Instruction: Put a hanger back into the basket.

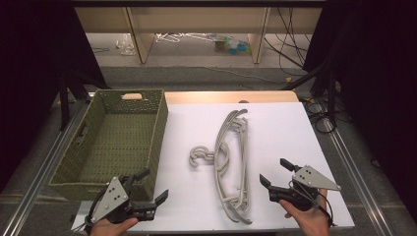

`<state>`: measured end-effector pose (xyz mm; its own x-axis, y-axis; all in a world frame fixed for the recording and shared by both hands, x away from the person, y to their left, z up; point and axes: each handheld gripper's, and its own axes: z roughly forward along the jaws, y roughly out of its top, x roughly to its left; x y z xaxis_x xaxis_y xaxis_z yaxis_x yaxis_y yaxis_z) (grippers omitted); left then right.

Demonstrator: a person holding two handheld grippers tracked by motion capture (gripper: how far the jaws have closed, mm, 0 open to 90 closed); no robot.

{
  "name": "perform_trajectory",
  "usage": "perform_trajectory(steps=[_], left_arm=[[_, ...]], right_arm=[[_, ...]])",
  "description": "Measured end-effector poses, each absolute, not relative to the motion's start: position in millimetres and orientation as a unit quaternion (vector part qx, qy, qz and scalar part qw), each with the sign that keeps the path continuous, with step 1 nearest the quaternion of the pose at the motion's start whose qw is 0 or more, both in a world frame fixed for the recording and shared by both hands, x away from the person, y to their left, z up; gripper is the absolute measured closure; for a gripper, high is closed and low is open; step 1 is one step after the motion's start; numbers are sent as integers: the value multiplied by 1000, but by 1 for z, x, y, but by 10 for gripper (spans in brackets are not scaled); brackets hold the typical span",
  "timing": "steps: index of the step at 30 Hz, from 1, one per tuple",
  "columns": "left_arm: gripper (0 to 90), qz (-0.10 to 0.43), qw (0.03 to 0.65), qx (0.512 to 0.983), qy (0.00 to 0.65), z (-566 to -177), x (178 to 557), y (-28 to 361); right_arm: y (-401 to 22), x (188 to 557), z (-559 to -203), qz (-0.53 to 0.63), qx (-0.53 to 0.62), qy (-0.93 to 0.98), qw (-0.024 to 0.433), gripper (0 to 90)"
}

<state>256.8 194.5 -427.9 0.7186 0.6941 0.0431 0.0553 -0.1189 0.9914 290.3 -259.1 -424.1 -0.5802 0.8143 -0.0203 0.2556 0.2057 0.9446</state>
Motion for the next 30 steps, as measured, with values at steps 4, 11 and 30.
perform_trajectory(steps=[4,11,30], left_arm=[[157,263,607,700,268,-428,257,194],[157,259,613,695,273,-429,258,194],[157,261,605,704,265,-429,256,192]], right_arm=[[-258,290,-425,506,371,731,268,163],[-243,289,-419,482,363,754,258,168],[-119,327,-440,311,295,893,137,229]])
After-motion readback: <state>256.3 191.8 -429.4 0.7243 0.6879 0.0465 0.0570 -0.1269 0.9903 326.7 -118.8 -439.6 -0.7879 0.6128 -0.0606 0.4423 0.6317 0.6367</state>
